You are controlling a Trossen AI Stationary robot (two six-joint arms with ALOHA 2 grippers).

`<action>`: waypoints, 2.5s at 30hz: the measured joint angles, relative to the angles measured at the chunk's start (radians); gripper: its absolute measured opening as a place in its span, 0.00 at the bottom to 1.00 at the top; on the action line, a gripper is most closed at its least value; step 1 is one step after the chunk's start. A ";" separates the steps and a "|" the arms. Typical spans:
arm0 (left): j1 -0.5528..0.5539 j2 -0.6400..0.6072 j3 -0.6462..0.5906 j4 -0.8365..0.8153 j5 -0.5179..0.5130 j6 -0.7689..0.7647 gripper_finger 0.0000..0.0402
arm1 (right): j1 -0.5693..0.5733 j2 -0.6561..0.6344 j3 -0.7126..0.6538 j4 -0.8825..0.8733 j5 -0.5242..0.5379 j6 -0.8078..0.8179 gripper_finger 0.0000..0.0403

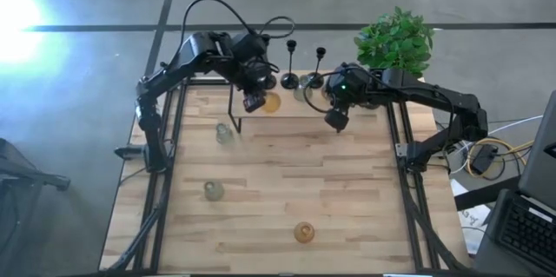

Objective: Pick & Place candle stick holders
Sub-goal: Put the left yellow candle holder on the shelf

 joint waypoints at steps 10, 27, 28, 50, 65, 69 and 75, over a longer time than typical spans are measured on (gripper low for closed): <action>-0.001 -0.006 -0.006 -0.048 0.012 0.150 0.08 | 0.010 -0.187 -0.057 0.085 -0.364 0.013 0.13; 0.002 -0.007 -0.006 0.022 0.003 0.240 0.08 | 0.018 -0.855 -0.710 0.551 -0.228 -0.017 0.13; 0.002 -0.007 -0.006 0.024 0.003 0.244 0.08 | 0.018 -0.876 -0.746 0.567 -0.226 -0.024 0.13; 0.002 -0.007 -0.006 0.022 0.011 0.387 0.08 | 0.018 -1.038 -0.995 0.593 -0.049 -0.176 0.13; 0.014 -0.060 -0.144 0.034 0.055 0.896 0.08 | 0.018 -1.037 -0.995 0.593 -0.050 -0.176 0.13; 0.006 -0.059 -0.191 0.037 0.062 1.215 0.08 | 0.018 -1.037 -0.995 0.593 -0.050 -0.176 0.13; -0.009 -0.060 -0.239 0.070 0.057 1.389 0.08 | 0.018 -1.037 -0.995 0.593 -0.050 -0.176 0.13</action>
